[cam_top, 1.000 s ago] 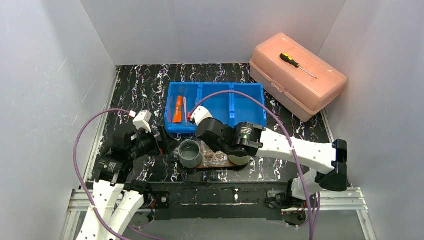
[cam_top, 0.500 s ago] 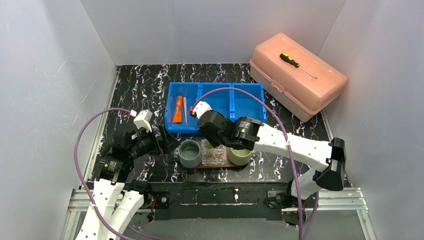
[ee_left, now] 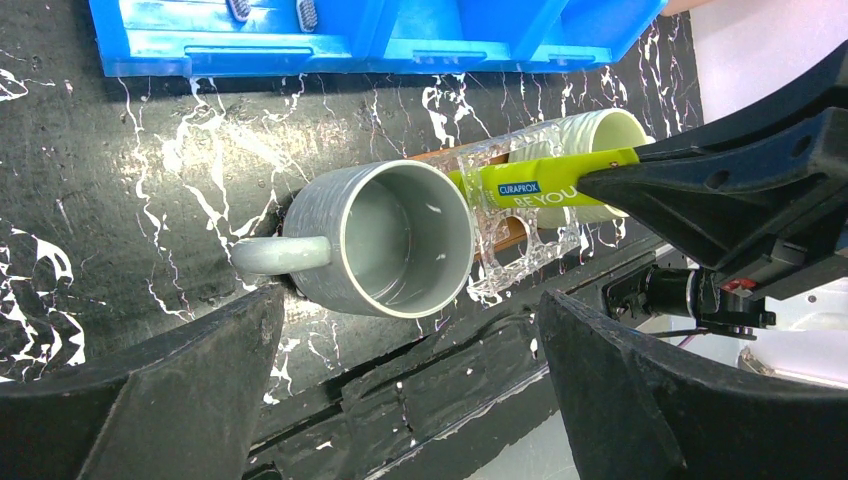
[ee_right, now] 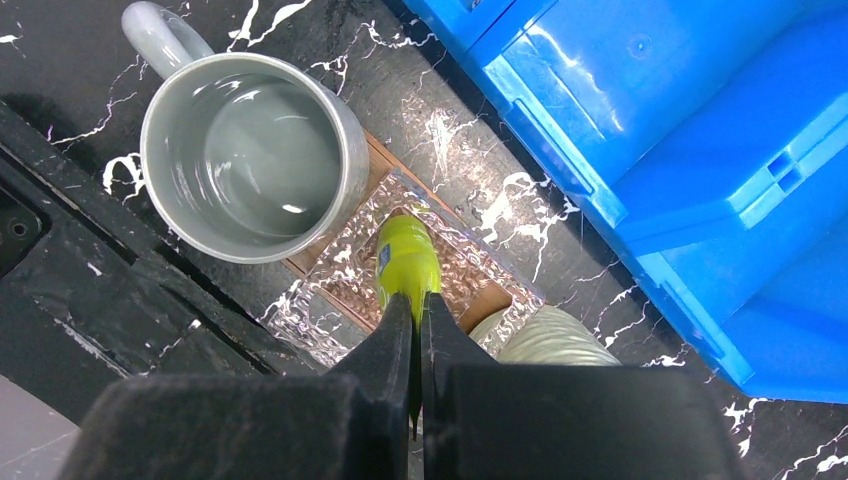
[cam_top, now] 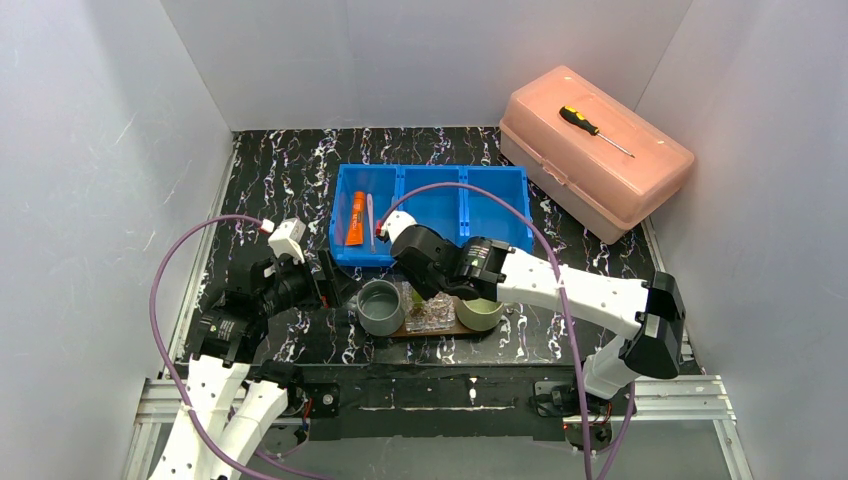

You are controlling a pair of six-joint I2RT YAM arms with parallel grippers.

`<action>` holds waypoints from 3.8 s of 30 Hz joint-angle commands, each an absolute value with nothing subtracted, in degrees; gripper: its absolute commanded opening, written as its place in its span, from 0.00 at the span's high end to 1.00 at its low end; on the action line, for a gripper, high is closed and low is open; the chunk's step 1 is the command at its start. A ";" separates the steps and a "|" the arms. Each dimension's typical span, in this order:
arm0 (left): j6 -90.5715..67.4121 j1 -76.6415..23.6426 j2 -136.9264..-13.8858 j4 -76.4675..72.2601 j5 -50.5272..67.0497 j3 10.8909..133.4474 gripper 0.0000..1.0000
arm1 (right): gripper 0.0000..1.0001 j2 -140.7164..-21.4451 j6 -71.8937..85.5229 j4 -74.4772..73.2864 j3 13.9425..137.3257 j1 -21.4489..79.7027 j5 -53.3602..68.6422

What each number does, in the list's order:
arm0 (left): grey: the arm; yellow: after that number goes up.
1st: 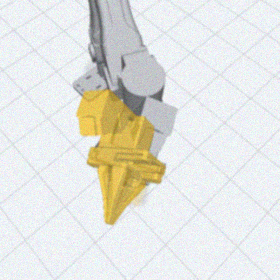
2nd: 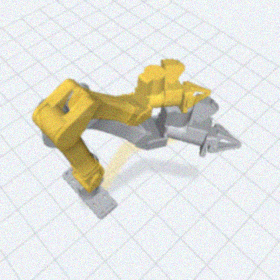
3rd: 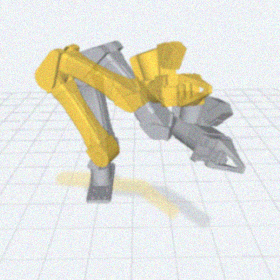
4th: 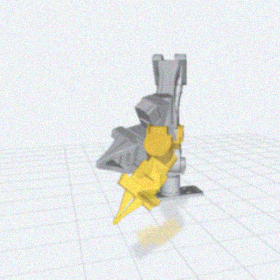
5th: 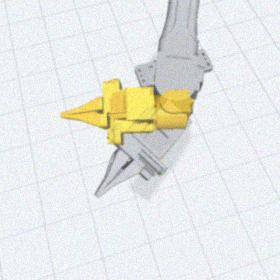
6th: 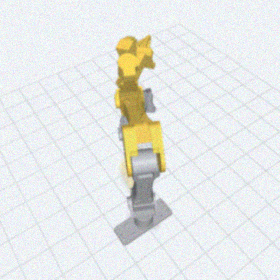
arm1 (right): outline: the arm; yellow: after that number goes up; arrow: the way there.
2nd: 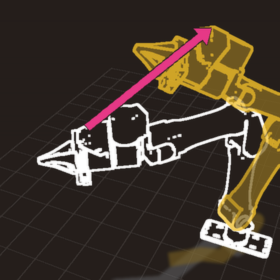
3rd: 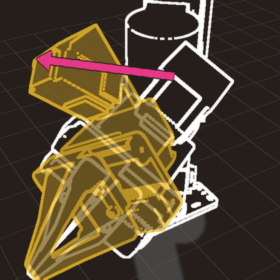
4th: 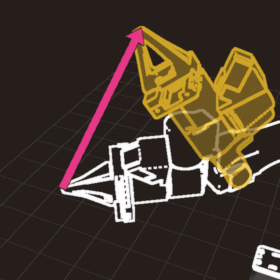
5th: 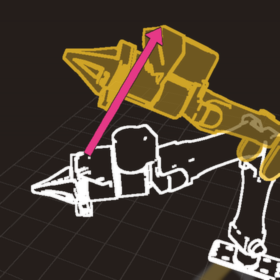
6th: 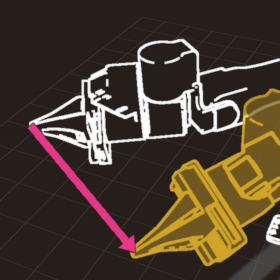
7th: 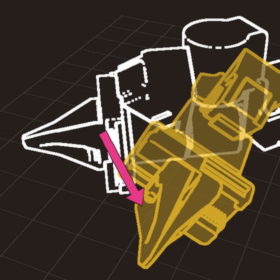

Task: Prepare toiletry sets of a toothbrush and toothpaste on the tray

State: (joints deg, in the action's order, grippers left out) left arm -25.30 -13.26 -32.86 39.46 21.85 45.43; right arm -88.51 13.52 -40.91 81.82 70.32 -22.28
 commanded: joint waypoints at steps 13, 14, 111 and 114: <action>-24.43 -13.27 -33.16 39.29 22.76 45.09 0.02 | 0.99 -89.34 14.20 -36.03 79.04 69.61 -21.10; -24.43 -13.21 -33.22 39.29 22.75 45.07 0.02 | 0.99 -89.42 14.23 -35.88 78.95 69.54 -20.95; -28.39 -13.05 -23.30 44.91 3.03 46.47 0.02 | 0.28 -126.78 27.05 -30.01 122.45 56.91 -16.92; -28.39 -12.91 -23.24 44.91 3.22 46.49 0.02 | 0.29 -129.44 28.25 -29.06 123.54 56.37 -17.19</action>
